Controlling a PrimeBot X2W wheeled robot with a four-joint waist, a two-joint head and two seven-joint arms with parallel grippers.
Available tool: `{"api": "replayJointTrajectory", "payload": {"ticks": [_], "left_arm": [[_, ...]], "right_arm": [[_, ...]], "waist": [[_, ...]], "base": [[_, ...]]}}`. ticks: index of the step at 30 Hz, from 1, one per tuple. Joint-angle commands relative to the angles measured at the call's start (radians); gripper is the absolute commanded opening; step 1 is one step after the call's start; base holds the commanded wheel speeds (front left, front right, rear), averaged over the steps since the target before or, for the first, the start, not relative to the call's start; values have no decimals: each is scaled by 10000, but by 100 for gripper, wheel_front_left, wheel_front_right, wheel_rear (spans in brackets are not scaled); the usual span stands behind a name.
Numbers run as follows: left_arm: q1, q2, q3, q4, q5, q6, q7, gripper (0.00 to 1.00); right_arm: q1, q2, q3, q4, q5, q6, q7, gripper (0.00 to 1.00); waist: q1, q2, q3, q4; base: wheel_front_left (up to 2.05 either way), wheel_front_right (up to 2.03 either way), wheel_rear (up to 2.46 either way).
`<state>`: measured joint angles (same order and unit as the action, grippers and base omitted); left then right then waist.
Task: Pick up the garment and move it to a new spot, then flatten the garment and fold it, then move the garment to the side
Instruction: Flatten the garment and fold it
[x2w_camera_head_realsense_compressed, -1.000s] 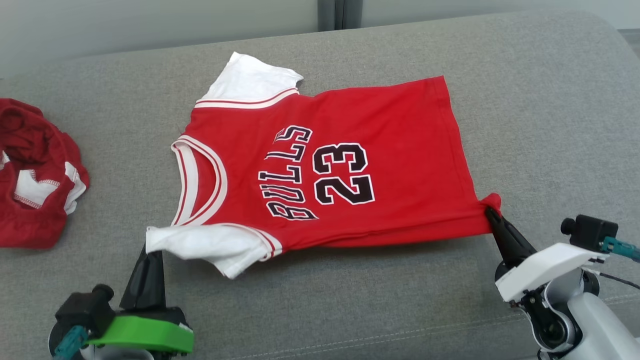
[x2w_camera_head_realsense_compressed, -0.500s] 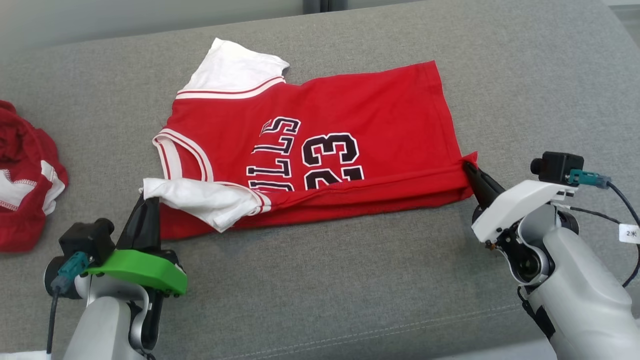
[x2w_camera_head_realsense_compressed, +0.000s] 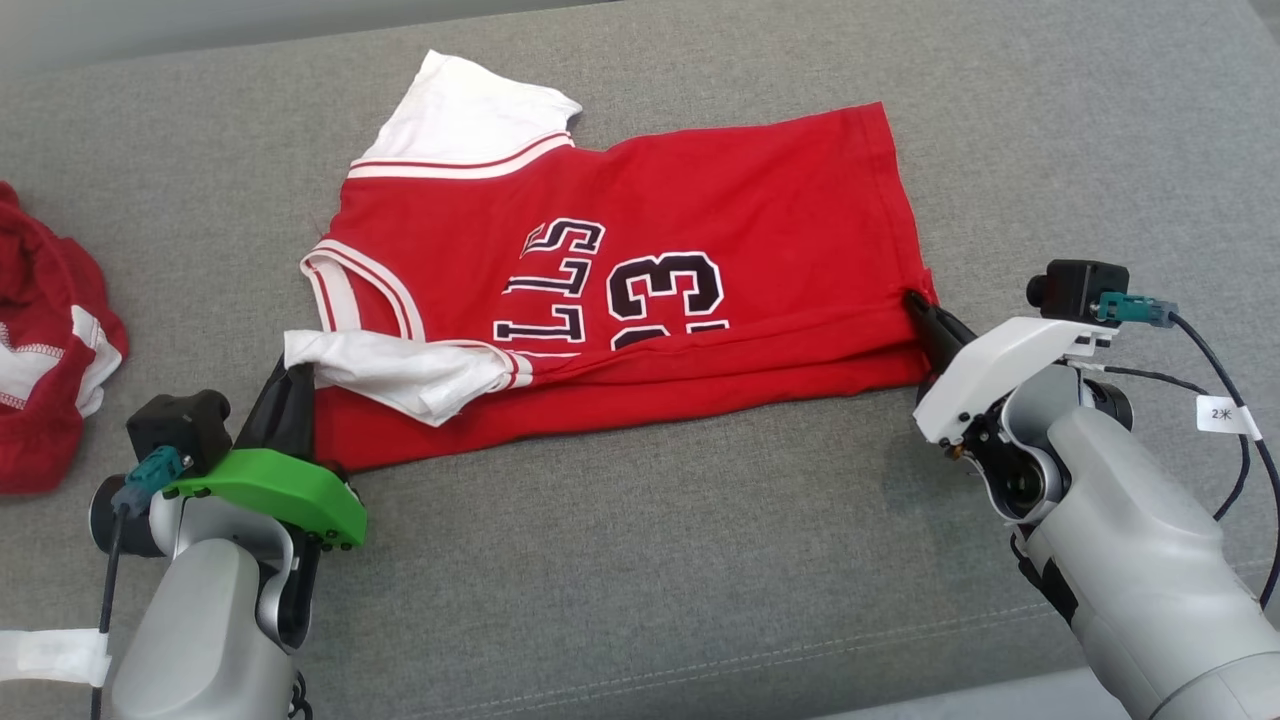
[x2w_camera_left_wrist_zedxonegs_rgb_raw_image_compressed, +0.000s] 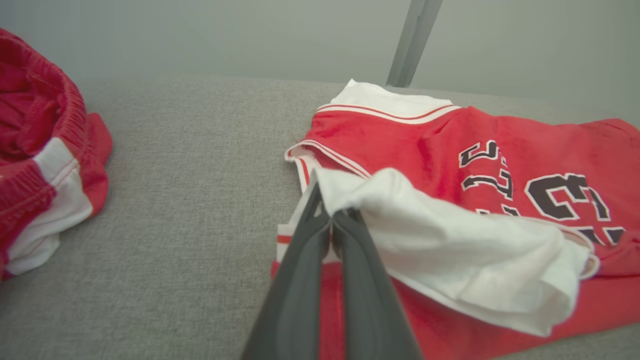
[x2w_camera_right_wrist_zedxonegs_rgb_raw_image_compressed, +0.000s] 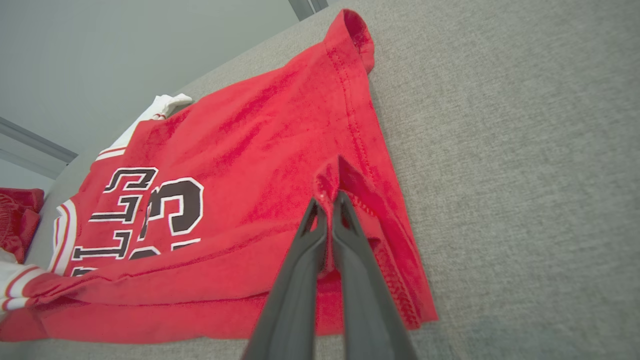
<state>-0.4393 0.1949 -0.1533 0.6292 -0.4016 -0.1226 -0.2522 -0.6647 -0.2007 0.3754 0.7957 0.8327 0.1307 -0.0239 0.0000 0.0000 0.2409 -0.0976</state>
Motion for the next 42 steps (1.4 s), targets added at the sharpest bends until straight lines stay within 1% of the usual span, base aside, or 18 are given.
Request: {"api": "replayJointTrajectory", "payload": {"ticks": [1,2,3,4,5,10,12,16,20,25,33,42], "left_arm": [[-240,15,-27,204,-21,-12,-59,0],[-306,23,-66,362,4,-24,-74,0],[-369,31,-98,472,59,-30,-93,6],[-428,32,-102,559,108,-36,-106,61],[-470,9,-92,614,106,-39,-120,100],[-181,-58,137,334,297,-51,-126,100],[89,-115,294,72,378,-38,-119,100],[699,-280,576,-534,602,21,-121,100],[1331,-437,832,-1098,788,80,-122,100],[1922,-609,1113,-1516,966,60,-121,100],[1987,-621,1218,-1339,1376,60,-122,100],[1735,-670,1284,-763,1715,66,-124,100]], "right_arm": [[-127,-15,132,125,77,0,-155,0],[-169,-37,223,196,95,0,-253,30],[-201,-67,322,254,98,0,-344,75],[-213,-76,407,312,158,0,-408,100],[-228,-92,489,351,194,0,-516,100],[-172,-347,928,432,129,0,-1167,100],[-7,-459,1053,352,232,0,-1391,100],[291,-762,1266,211,65,0,-1822,100],[666,-994,1416,71,-253,0,-2106,100],[994,-1079,1427,10,-623,0,-2236,100],[895,-871,1257,210,-986,-2,-2280,100],[637,-614,1183,829,-1401,-2,-2319,100]], "waist": [[0,0,-6,10],[0,0,-16,12],[0,0,-32,15],[0,0,-48,17],[0,0,-69,18],[0,0,-225,54],[0,0,-305,65],[0,0,-452,86],[0,0,-543,81],[0,0,-564,63],[0,0,-428,73],[0,0,-116,159]], "base": [[0,0,0],[0,0,0],[0,0,0],[0,0,0],[0,0,0],[0,0,0],[0,0,0],[0,0,0],[0,0,0],[0,0,0],[0,0,0],[0,0,0]]}}
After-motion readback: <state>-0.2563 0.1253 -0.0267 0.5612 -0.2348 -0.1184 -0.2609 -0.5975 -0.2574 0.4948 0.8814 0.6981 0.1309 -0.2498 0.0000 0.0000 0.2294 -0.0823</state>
